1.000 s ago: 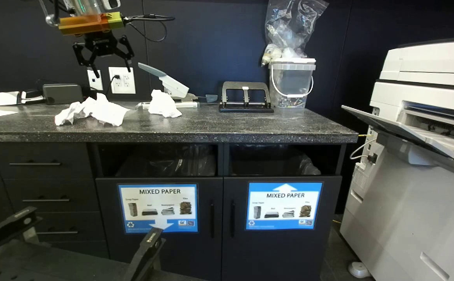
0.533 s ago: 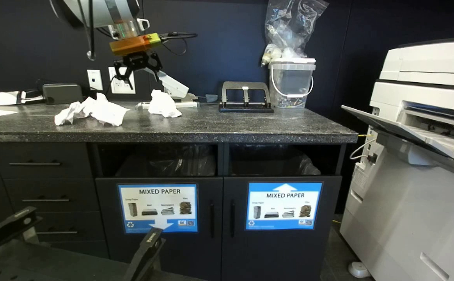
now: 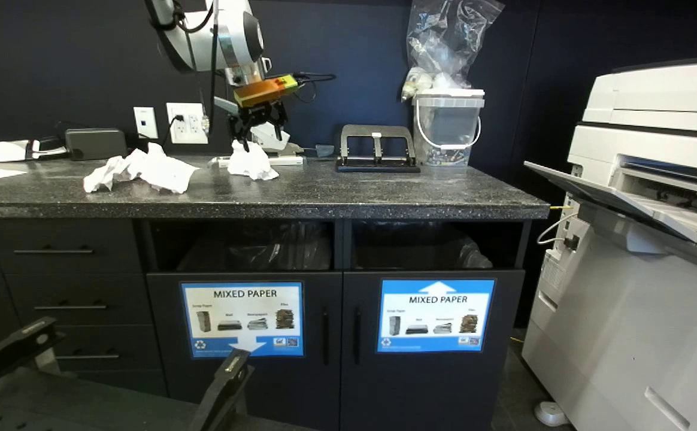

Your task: Put the tissues into the rubbish bin.

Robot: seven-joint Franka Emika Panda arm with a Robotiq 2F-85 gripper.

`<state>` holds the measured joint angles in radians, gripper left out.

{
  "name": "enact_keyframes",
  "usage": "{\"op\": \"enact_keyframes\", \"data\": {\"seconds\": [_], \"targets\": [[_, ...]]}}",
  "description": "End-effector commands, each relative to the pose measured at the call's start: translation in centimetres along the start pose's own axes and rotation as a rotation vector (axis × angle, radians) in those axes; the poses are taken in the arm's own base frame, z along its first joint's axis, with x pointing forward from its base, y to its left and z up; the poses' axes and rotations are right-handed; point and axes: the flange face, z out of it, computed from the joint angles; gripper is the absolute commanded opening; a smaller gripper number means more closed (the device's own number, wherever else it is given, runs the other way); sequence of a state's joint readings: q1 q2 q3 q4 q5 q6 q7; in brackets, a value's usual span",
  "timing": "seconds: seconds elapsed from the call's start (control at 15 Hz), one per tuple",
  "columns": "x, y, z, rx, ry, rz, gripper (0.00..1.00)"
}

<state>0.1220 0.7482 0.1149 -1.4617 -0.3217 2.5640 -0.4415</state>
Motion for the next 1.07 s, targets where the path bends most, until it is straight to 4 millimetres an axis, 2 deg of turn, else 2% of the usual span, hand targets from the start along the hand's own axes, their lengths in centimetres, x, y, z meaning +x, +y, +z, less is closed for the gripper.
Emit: {"op": "enact_keyframes", "data": {"seconds": [0.0, 0.27, 0.8, 1.0], "targets": [[1.7, 2.2, 1.7, 0.044, 0.018, -0.046, 1.0], [2.3, 2.8, 3.3, 0.104, 0.02, -0.074, 1.0], [3.5, 1.6, 5.9, 0.235, 0.025, -0.098, 1.0], [4.2, 1.0, 7.5, 0.189, 0.041, -0.073, 1.0]]}}
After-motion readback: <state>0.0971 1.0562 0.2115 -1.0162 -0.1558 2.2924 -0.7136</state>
